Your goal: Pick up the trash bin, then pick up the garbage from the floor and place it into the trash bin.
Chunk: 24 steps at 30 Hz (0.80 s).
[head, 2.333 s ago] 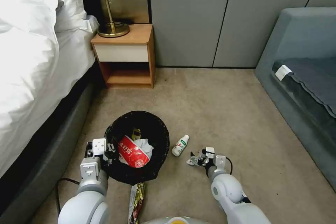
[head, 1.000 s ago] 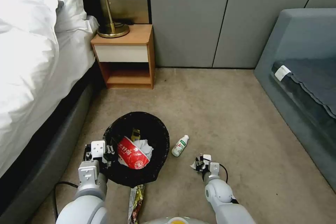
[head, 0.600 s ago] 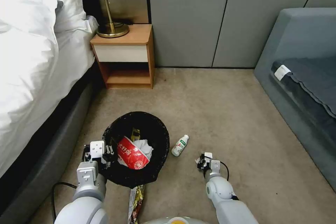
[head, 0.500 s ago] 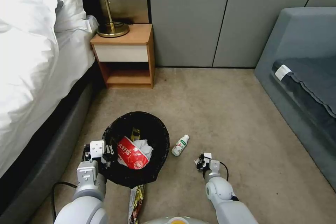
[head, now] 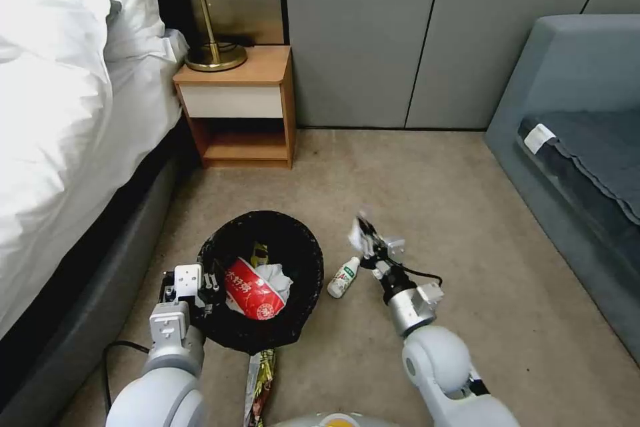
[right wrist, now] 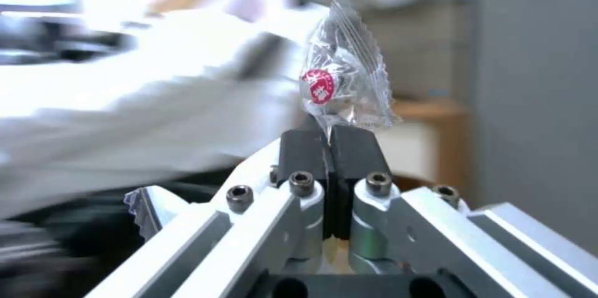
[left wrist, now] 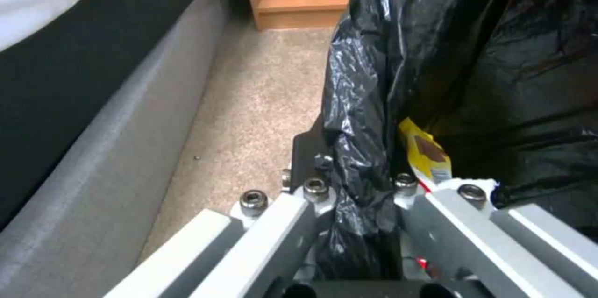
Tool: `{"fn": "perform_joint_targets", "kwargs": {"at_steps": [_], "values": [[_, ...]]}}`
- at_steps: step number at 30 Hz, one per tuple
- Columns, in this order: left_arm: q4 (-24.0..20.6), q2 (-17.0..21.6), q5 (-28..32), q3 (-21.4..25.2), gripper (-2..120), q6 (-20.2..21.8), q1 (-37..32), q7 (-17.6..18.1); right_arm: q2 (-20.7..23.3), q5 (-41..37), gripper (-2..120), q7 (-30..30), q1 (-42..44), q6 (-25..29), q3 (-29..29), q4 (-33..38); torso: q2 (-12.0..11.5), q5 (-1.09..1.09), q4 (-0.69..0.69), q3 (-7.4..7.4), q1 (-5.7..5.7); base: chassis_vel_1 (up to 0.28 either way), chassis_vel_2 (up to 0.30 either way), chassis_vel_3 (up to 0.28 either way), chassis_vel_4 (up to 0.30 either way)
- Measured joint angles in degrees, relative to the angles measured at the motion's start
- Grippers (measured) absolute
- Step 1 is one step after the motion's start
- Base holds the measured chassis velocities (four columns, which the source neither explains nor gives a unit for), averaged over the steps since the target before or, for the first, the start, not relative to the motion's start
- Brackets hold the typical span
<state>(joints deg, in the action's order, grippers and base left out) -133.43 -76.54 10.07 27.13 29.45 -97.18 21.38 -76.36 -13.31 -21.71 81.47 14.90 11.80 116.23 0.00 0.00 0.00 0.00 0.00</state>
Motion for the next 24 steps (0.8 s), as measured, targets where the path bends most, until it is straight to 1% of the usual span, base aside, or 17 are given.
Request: {"fn": "perform_joint_targets", "kwargs": {"at_steps": [1,3,4,5,6,9,10,11,12,13,14,16,19,21,24], "values": [[0.00,0.00,0.00,0.00,0,0.00,0.00,0.00,0.00,0.00,0,0.00,0.00,0.00,0.00,0.00,0.00,0.00,0.00,0.00,0.00,0.000,0.000,0.000,0.000],[0.17,0.04,-0.03,-0.27,0,0.15,0.10,0.00,1.84,0.25,0,-5.58,1.18,1.63,-1.56,1.20,0.00,0.00,0.00,0.00,0.00,0.000,0.000,0.000,0.000],[0.28,0.03,-0.11,-0.43,0,0.22,0.19,0.02,2.87,0.65,0,-7.45,1.57,2.12,-2.59,1.30,0.00,0.00,0.00,0.00,0.00,0.000,0.000,0.000,0.000],[0.28,0.03,-0.11,-0.43,0,0.22,0.19,0.02,2.87,0.65,0,-7.45,1.57,2.12,-2.59,1.30,0.00,0.00,0.00,0.00,0.00,0.000,0.000,0.000,0.000],[0.37,-0.07,-0.18,-0.55,0,0.29,0.34,0.02,3.57,0.98,0,-7.92,1.66,2.32,-3.85,1.22,0.00,0.00,0.00,0.00,0.00,0.000,0.000,0.000,0.000],[0.44,-0.40,-0.27,-0.72,0,0.39,0.57,0.06,4.73,1.14,0,-6.81,1.07,2.17,-6.55,0.18,0.00,0.00,0.00,0.00,0.00,0.000,0.000,0.000,0.000],[0.44,-0.40,-0.27,-0.72,0,0.39,0.57,0.06,4.73,1.14,0,-6.81,1.07,2.17,-6.55,0.18,0.00,0.00,0.00,0.00,0.00,0.000,0.000,0.000,0.000],[0.48,-0.49,-0.41,-0.83,0,0.40,0.55,0.07,5.23,1.20,0,-5.62,0.22,1.85,-7.98,-0.76,0.00,0.01,0.00,0.00,0.00,0.000,0.000,0.000,0.000],[0.59,-0.70,-0.76,-1.01,0,0.41,0.15,0.08,5.85,0.60,0,-2.34,-2.50,0.02,-11.56,-4.38,0.00,0.00,0.01,0.00,0.00,0.000,0.000,0.000,0.000],[0.59,-0.84,-0.81,-1.01,0,0.41,0.02,0.08,5.46,0.47,0,-1.33,-3.50,-0.47,-12.58,-6.11,0.00,0.01,0.01,0.00,0.00,0.000,0.000,0.000,0.000],[0.59,-0.84,-0.81,-1.01,0,0.41,0.02,0.08,5.46,0.47,0,-1.33,-3.50,-0.47,-12.58,-6.11,0.00,0.01,0.01,0.00,0.00,0.000,0.000,0.000,0.000],[0.48,-0.95,-0.93,-1.02,0,0.41,-0.24,0.08,4.30,0.62,0,0.23,-5.10,-1.29,-13.57,-8.62,0.00,0.00,0.00,0.00,0.00,0.000,0.000,0.000,0.000],[0.27,-1.01,-1.12,-1.11,0,0.41,-0.45,0.08,3.36,1.08,0,1.58,-6.49,-2.22,-14.07,-10.39,0.00,0.00,0.01,0.00,0.00,0.000,0.000,0.000,0.000],[0.23,-1.04,-1.19,-1.18,0,0.41,-0.50,0.07,3.14,1.18,2,2.05,-7.03,-2.42,-14.19,-10.95,0.00,0.00,0.01,0.00,0.00,0.000,0.000,0.000,0.000],[0.18,-1.08,-1.43,-1.39,0,0.40,-0.74,0.07,2.98,1.25,16,2.98,-8.21,-3.11,-14.35,-11.85,0.00,0.00,0.00,0.00,0.00,0.000,0.000,0.000,0.000]]}}
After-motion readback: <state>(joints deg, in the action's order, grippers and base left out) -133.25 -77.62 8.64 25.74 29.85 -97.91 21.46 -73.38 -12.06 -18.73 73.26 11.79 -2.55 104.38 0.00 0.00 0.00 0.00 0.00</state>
